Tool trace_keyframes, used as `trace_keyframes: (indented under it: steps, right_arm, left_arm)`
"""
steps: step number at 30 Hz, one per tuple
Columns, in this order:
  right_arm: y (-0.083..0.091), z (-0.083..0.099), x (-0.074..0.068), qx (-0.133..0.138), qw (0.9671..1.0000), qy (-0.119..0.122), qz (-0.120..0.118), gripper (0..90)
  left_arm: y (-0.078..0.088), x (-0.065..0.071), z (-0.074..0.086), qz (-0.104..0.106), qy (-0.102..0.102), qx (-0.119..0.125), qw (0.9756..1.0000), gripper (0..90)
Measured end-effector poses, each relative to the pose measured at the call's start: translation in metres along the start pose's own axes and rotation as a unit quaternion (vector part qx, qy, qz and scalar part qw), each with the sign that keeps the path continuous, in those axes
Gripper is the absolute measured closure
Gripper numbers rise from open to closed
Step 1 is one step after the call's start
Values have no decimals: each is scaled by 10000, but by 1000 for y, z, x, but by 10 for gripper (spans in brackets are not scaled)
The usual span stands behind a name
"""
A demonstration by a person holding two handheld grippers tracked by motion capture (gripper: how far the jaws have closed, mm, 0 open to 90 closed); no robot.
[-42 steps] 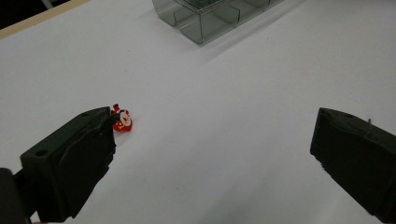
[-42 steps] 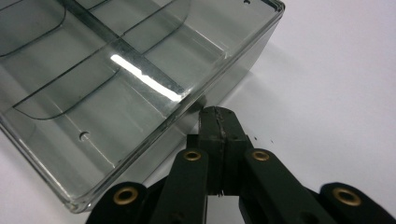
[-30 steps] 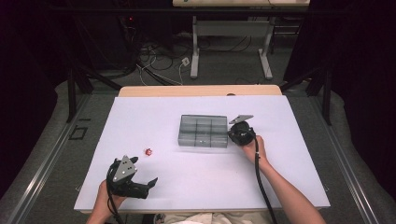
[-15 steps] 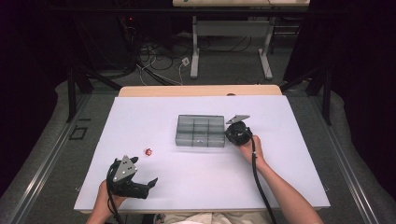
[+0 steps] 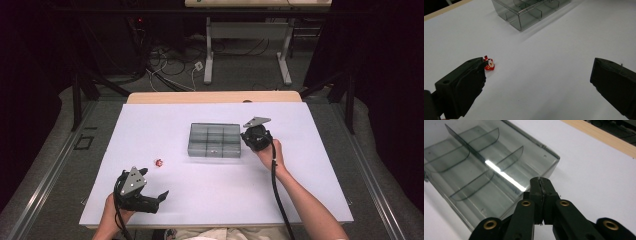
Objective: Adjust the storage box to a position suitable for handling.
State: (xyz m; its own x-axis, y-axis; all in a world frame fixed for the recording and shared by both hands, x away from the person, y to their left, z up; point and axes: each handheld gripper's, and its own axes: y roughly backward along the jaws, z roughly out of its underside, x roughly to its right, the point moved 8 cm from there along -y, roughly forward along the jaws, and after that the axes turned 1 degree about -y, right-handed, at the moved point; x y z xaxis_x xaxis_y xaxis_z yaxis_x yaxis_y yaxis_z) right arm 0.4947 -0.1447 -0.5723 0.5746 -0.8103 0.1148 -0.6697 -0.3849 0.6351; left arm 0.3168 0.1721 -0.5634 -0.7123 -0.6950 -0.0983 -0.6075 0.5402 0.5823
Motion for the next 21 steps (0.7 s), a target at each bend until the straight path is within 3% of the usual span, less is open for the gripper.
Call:
trace_keyframes:
  steps: [12, 21]
  right_arm:
    - [-15, -43, -4, 91, 9999, -63, -131, 893]
    - [-45, -67, -12, -246, 9996, -17, -141, 900]
  left_arm:
    - [0, 0, 0, 18, -2, -5, 10000, 2]
    - [0, -1, 0, -10, -21, 14, 10000, 1]
